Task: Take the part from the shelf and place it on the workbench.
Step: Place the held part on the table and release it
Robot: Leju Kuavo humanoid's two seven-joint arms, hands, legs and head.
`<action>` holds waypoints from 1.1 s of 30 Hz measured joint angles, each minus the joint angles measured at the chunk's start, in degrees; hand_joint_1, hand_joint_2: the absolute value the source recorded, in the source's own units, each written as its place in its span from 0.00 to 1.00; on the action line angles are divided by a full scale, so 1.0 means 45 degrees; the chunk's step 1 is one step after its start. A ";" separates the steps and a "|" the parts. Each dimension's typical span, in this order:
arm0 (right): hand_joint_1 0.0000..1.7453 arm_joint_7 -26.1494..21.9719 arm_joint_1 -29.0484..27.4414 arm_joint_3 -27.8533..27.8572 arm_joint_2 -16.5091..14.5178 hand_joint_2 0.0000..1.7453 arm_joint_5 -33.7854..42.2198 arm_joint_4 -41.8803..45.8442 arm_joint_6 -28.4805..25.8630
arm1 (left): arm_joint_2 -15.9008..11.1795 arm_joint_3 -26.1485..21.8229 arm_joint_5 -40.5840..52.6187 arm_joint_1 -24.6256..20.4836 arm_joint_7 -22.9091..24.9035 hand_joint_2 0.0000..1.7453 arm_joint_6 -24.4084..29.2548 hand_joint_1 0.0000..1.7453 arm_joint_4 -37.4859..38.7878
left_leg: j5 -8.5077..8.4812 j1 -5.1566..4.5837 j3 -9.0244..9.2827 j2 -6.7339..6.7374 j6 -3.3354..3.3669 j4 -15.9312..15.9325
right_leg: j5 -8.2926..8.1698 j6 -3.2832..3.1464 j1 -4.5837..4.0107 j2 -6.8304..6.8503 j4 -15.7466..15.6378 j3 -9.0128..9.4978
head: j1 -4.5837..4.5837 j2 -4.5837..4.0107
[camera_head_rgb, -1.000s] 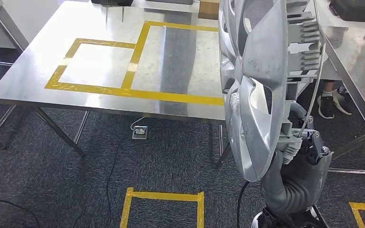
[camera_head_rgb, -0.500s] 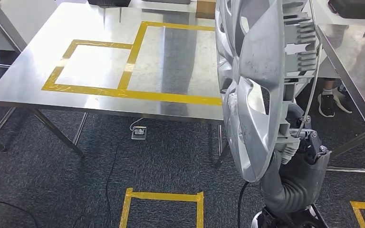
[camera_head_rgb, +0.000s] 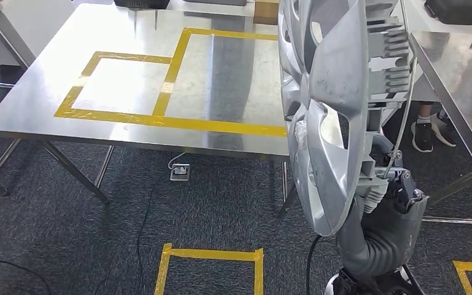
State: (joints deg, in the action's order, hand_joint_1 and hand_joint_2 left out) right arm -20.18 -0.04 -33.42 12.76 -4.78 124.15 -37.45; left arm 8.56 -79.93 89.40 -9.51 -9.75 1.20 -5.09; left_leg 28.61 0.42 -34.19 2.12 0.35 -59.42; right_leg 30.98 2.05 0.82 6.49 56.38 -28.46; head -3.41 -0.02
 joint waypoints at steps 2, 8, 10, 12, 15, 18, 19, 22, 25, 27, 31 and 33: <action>1.00 -0.0004 0.0000 0.0000 0.0000 1.00 0.0004 0.0000 0.0006 | 0.0001 0.0000 0.0015 0.0000 0.0036 1.00 0.0000 0.00 0.0000 | 0.0000 0.0000 0.0003 0.0000 0.0000 0.0000 | 0.0000 0.0000 0.0000 0.0000 0.0000 0.0002 | 0.0000 0.0000; 1.00 -0.0006 0.0004 0.0000 0.0000 1.00 0.0016 -0.0004 0.0034 | 0.0001 -0.0001 0.0063 0.0000 0.0249 1.00 -0.0023 0.00 0.0000 | 0.0000 0.0000 0.0007 0.0003 0.0000 0.0000 | 0.0000 0.0000 0.0000 0.0000 0.0000 0.0008 | -0.0013 0.0000; 1.00 -0.0005 0.0004 0.0000 0.0000 1.00 0.0017 -0.0005 0.0047 | 0.0001 -0.0004 0.0081 0.0000 0.0285 1.00 -0.0028 0.00 0.0000 | 0.0000 0.0000 0.0009 0.0004 0.0000 0.0000 | 0.0000 0.0000 0.0000 0.0000 0.0001 0.0010 | -0.0015 0.0000; 1.00 -0.0005 0.0003 0.0000 0.0000 1.00 0.0017 -0.0005 0.0055 | 0.0001 -0.0005 0.0093 0.0000 0.0317 1.00 -0.0035 0.00 0.0000 | 0.0000 0.0000 0.0011 0.0006 0.0000 0.0000 | 0.0000 0.0000 0.0000 0.0000 0.0001 0.0010 | -0.0011 0.0000; 1.00 -0.0005 0.0003 0.0000 0.0000 1.00 0.0017 -0.0005 0.0061 | 0.0001 -0.0005 0.0096 0.0000 0.0336 1.00 -0.0035 0.00 0.0000 | 0.0000 0.0000 0.0013 0.0008 0.0000 0.0000 | 0.0000 0.0000 0.0001 0.0000 0.0001 0.0011 | -0.0006 0.0000; 1.00 -0.0005 0.0003 0.0000 0.0000 1.00 0.0021 -0.0005 0.0085 | 0.0001 -0.0005 0.0096 0.0000 0.0331 1.00 -0.0036 0.00 0.0000 | 0.0000 0.0000 0.0016 0.0010 0.0000 0.0000 | 0.0000 0.0000 0.0001 -0.0001 0.0001 0.0013 | -0.0001 0.0000; 1.00 -0.0006 0.0003 0.0000 0.0000 1.00 0.0022 -0.0006 0.0096 | 0.0001 -0.0005 0.0096 0.0000 0.0328 1.00 -0.0036 0.00 0.0000 | 0.0000 0.0000 0.0016 0.0011 0.0000 0.0000 | 0.0000 0.0000 0.0001 -0.0001 0.0001 0.0014 | 0.0000 0.0000; 1.00 -0.0005 0.0002 0.0000 0.0000 1.00 0.0022 -0.0015 0.0130 | 0.0001 -0.0005 0.0096 0.0000 0.0312 1.00 -0.0036 0.00 0.0000 | 0.0000 0.0000 0.0022 0.0013 0.0000 0.0000 | 0.0000 0.0000 0.0001 -0.0001 0.0002 0.0017 | 0.0000 0.0000; 1.00 -0.0005 0.0001 0.0000 0.0000 1.00 0.0023 -0.0032 0.0143 | 0.0001 -0.0005 0.0096 0.0000 0.0293 1.00 -0.0034 0.00 0.0000 | 0.0000 0.0000 0.0025 0.0016 0.0000 0.0000 | 0.0000 0.0000 0.0001 -0.0001 0.0003 0.0020 | 0.0001 0.0000; 1.00 -0.0006 0.0001 0.0000 0.0000 1.00 0.0027 -0.0039 0.0149 | 0.0001 -0.0005 0.0096 0.0000 0.0289 1.00 -0.0035 0.00 0.0000 | 0.0000 0.0000 0.0027 0.0017 0.0000 0.0000 | 0.0000 0.0000 0.0001 -0.0002 0.0003 0.0020 | 0.0000 0.0000; 1.00 -0.0008 0.0001 0.0000 0.0000 1.00 0.0027 -0.0039 0.0168 | 0.0001 -0.0005 0.0096 0.0000 0.0288 1.00 -0.0037 0.00 0.0000 | 0.0000 0.0000 0.0029 0.0019 0.0000 0.0000 | 0.0000 0.0000 0.0001 -0.0002 0.0003 0.0021 | 0.0000 0.0000; 1.00 -0.0008 0.0001 0.0000 0.0000 1.00 0.0027 -0.0039 0.0172 | 0.0001 -0.0005 0.0096 0.0000 0.0288 1.00 -0.0035 0.00 0.0000 | 0.0000 0.0000 0.0030 0.0019 0.0000 0.0000 | 0.0000 0.0000 0.0001 -0.0002 0.0003 0.0022 | 0.0000 0.0000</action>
State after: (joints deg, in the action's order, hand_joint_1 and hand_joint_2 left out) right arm -20.22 -0.03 -33.42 12.76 -4.66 123.97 -36.67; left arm 8.57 -79.95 89.83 -9.51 -8.46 1.04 -5.09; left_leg 28.62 0.42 -34.06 2.21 0.35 -59.42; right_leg 30.98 2.05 0.83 6.48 56.40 -28.37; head -3.41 -0.02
